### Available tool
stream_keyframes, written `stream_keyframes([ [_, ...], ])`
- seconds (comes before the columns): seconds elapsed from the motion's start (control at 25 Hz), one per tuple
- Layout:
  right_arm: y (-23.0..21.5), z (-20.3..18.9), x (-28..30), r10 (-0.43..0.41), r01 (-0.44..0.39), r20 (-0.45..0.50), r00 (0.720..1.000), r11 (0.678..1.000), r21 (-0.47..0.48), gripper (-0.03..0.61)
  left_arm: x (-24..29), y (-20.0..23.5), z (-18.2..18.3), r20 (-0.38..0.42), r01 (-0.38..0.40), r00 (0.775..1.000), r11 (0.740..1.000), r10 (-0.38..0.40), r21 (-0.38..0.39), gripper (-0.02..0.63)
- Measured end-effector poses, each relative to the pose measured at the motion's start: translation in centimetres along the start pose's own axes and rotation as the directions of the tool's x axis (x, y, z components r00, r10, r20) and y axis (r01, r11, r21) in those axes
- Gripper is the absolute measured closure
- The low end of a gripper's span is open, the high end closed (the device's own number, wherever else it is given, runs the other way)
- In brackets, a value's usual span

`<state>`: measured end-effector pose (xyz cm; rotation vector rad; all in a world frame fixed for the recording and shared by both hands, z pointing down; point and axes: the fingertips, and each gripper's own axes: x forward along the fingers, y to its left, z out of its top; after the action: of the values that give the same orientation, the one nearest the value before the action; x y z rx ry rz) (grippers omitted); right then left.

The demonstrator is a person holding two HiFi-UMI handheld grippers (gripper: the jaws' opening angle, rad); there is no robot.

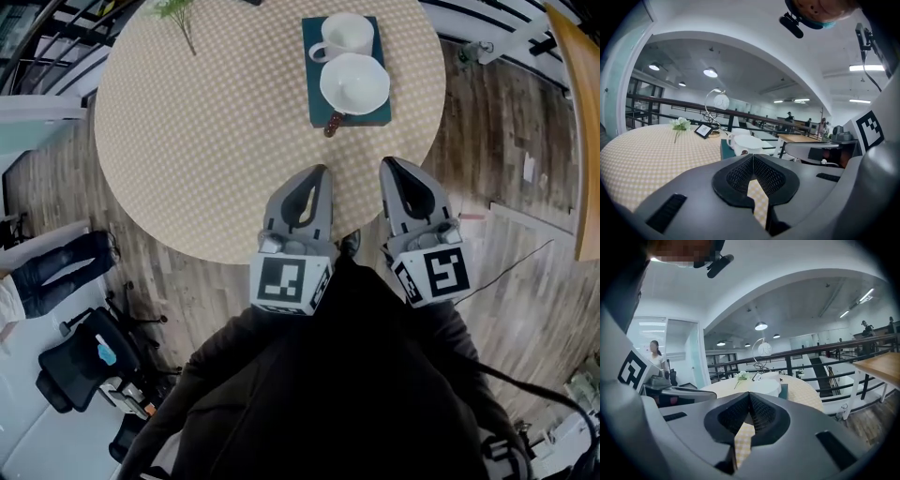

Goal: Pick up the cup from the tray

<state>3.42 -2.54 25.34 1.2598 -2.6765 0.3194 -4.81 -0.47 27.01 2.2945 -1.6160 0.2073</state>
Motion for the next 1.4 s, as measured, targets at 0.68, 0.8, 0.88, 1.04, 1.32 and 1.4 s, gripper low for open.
stream_keyframes([
  [0.68, -3.8, -5.9, 2.5, -0.045, 0.058, -0.132, 0.990, 0.993, 0.102, 0.571, 6.7, 2.5, -3.2, 0.069, -0.052, 0.996, 0.998, 0.055, -0.043, 0.388],
  [0.8, -4.3, -6.6, 2.9, -0.048, 0.065, -0.144, 0.988, 0.992, 0.110, 0.571, 7.7, 2.9, -3.5, 0.075, -0.055, 0.996, 0.998, 0.058, -0.043, 0.388],
  [0.88, -4.3, -7.3, 2.7, -0.044, 0.064, -0.168, 0.985, 0.991, 0.116, 0.571, 7.9, 2.9, -3.8, 0.073, -0.052, 0.996, 0.998, 0.054, -0.031, 0.390],
  [1.04, -4.8, -8.4, 2.4, -0.052, 0.077, -0.194, 0.980, 0.989, 0.128, 0.571, 8.5, 2.6, -4.1, 0.076, -0.043, 0.996, 0.999, 0.043, 0.000, 0.398],
  [1.32, -5.3, -9.5, 2.3, -0.076, 0.107, -0.219, 0.973, 0.986, 0.132, 0.571, 9.3, 2.8, -4.6, 0.085, -0.042, 0.996, 0.998, 0.039, 0.036, 0.468],
  [1.4, -5.4, -9.8, 2.2, -0.086, 0.117, -0.222, 0.971, 0.984, 0.134, 0.571, 9.5, 2.9, -4.7, 0.093, -0.049, 0.995, 0.997, 0.044, 0.052, 0.485],
])
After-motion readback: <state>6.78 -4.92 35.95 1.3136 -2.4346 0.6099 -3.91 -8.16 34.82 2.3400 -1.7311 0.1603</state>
